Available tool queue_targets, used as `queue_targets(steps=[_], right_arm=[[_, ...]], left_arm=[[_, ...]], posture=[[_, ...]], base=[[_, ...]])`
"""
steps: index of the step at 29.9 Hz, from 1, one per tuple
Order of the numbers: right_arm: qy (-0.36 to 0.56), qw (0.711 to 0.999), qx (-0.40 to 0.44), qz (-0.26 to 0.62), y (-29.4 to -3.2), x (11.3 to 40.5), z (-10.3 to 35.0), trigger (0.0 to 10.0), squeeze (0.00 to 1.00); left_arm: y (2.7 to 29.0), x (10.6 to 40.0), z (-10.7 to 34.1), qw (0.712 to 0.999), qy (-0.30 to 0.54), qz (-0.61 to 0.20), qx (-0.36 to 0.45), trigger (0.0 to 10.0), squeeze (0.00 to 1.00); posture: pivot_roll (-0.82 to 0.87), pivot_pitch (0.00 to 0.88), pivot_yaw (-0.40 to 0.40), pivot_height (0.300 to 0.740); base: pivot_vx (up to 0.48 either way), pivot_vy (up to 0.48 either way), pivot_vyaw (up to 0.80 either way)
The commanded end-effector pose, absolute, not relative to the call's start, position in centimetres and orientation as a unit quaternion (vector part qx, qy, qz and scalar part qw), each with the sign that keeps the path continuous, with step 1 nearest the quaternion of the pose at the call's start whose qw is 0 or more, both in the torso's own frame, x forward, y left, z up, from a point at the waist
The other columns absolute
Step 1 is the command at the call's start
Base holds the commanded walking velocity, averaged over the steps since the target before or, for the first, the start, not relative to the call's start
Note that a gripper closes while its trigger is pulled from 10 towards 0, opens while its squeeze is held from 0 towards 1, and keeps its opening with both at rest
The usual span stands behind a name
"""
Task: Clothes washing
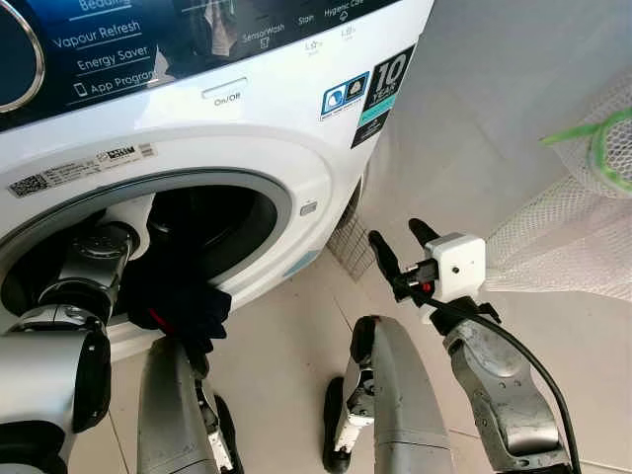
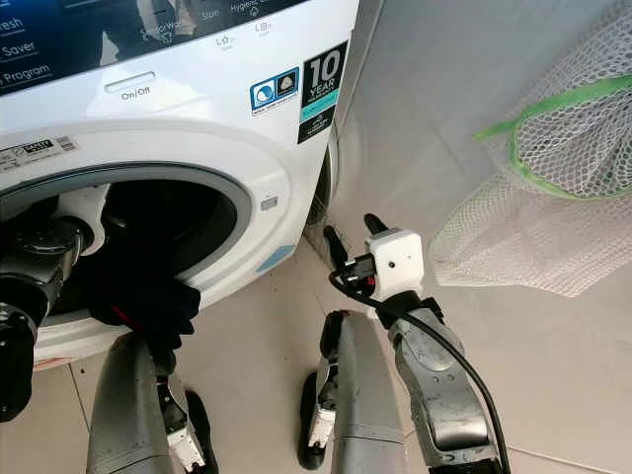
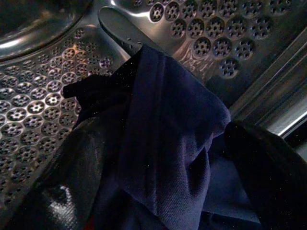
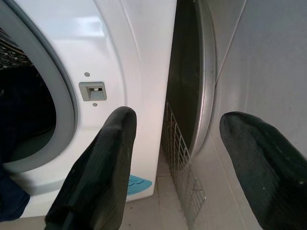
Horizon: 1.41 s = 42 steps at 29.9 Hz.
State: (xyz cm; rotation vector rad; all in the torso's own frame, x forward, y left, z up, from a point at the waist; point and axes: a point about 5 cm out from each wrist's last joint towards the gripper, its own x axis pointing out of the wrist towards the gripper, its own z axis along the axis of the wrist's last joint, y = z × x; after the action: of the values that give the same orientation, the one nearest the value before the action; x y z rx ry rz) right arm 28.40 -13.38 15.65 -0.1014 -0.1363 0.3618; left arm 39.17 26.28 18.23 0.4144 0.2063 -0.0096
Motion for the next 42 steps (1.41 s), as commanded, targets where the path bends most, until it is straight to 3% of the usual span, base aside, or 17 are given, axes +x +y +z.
queue_targets(steps=[1, 10, 11, 18, 24, 31, 42], right_arm=[[-0.059, 0.982, -0.048, 0.171, -13.8, 28.0, 15.3, 10.0, 0.00], [-0.060, 0.982, -0.046, 0.171, -13.7, 28.0, 15.2, 10.0, 0.00], [-0.060, 0.982, -0.046, 0.171, -13.7, 28.0, 15.2, 10.0, 0.00], [-0.060, 0.982, -0.044, 0.174, -13.4, 28.1, 15.2, 10.0, 0.00], [-0.059, 0.982, -0.042, 0.172, -13.5, 28.0, 15.1, 10.0, 0.00], [-0.058, 0.983, -0.041, 0.171, -13.5, 28.0, 15.0, 10.0, 0.00], [-0.057, 0.983, -0.036, 0.173, -13.1, 28.0, 14.8, 10.0, 0.00]], left_arm=[[26.2, 38.8, 17.0, 0.974, 0.117, -0.012, 0.194, 10.0, 1.00], [25.3, 39.0, 16.8, 0.982, 0.109, -0.035, 0.151, 10.0, 1.00], [24.9, 39.0, 16.6, 0.981, 0.112, -0.045, 0.151, 10.0, 0.00], [22.4, 39.1, 15.3, 0.979, 0.129, -0.082, 0.138, 10.0, 0.00], [21.5, 39.0, 14.1, 0.971, 0.149, -0.031, 0.185, 10.0, 0.00], [20.4, 39.2, 14.6, 0.977, 0.141, -0.025, 0.161, 10.0, 0.00], [16.4, 36.5, 15.9, 0.981, 0.128, -0.001, 0.143, 10.0, 0.00]], posture=[[-0.01, 0.392, -0.151, 0.511], [-0.01, 0.383, -0.145, 0.511], [0.00, 0.381, -0.144, 0.511], [0.01, 0.386, -0.139, 0.511], [0.01, 0.389, -0.134, 0.511], [0.01, 0.389, -0.134, 0.511], [0.04, 0.400, -0.114, 0.511]], base=[[0.000, 0.000, 0.00], [0.000, 0.000, 0.00], [0.000, 0.000, 0.00], [0.000, 0.000, 0.00], [0.000, 0.000, 0.00], [0.000, 0.000, 0.00], [0.000, 0.000, 0.00]])
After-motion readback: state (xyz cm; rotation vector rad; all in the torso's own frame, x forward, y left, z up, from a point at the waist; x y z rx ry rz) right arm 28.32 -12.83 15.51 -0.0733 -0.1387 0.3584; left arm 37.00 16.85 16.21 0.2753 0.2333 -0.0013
